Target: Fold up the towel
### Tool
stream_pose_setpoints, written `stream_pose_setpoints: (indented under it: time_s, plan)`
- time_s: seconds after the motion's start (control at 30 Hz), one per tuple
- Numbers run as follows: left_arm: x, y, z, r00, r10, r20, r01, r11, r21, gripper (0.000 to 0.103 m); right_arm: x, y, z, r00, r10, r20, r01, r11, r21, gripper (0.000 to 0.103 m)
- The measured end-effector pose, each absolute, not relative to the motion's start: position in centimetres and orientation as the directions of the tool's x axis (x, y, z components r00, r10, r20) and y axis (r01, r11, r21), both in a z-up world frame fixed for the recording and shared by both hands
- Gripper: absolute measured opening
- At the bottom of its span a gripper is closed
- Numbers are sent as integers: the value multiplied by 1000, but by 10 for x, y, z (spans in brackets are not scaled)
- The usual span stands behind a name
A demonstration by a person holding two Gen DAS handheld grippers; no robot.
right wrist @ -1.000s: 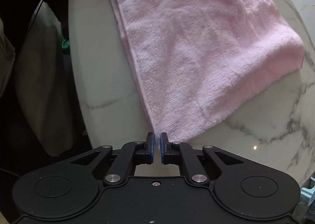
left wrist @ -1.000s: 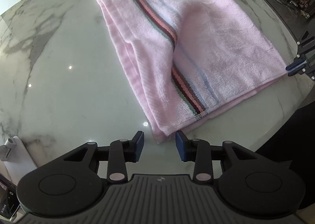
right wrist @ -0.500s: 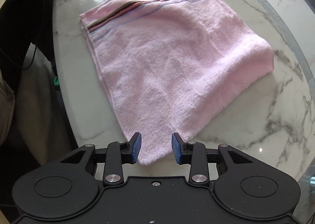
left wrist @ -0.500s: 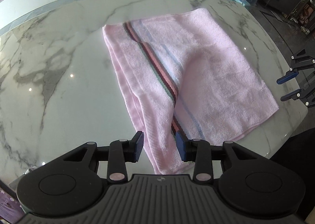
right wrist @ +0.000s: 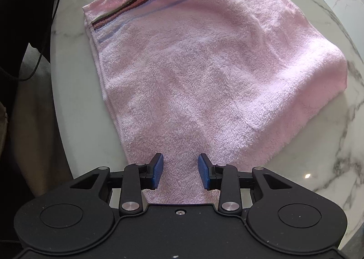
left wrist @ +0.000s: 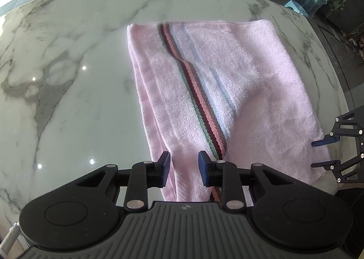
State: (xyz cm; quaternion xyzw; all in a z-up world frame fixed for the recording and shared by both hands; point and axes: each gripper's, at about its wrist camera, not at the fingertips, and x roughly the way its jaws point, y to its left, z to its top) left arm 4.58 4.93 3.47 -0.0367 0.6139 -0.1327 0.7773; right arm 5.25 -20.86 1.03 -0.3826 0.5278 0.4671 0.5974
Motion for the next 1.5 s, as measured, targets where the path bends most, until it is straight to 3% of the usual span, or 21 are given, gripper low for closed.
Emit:
stream_pose_setpoints:
  time_s: [0.1,0.23,0.3,0.47,0.53,0.8,1.0,1.17,1.23,1.5]
  plan:
    - [53,49,28,195,-240,-951,151,965,-212,21,55,-208,9,-4,158,-987,-964,263,46,33]
    - [56,48,22,189,-237,-953,149,966,-211,5,57,-209,8,-13,164,-986,-964,260,56,36]
    - [55,47,20,193,-238,-952,151,966,-210,3,57,-208,7,-15,170,-985,-963,263,60,41]
    - [50,56,24,204,-201,-958,129,976,-177,1,52,-206,5,-28,166,-986,-969,236,67,60]
    - [49,62,24,202,-189,-961,120,979,-167,1,51,-205,4,-33,165,-986,-969,238,72,63]
    - [40,72,20,188,-172,-967,92,983,-157,2,52,-205,3,-31,159,-987,-965,253,71,63]
    - [40,75,29,213,-81,-974,82,995,-65,2,59,-216,19,-30,143,-989,-961,270,68,60]
    - [43,70,45,272,-98,-957,94,993,-75,2,87,-230,44,82,165,-983,-935,355,-19,34]
    - [46,61,45,284,-112,-952,120,989,-81,2,102,-231,47,125,157,-980,-926,373,-59,28]
    - [59,23,30,278,-163,-947,222,970,-101,2,134,-219,41,202,147,-968,-953,259,-159,25]
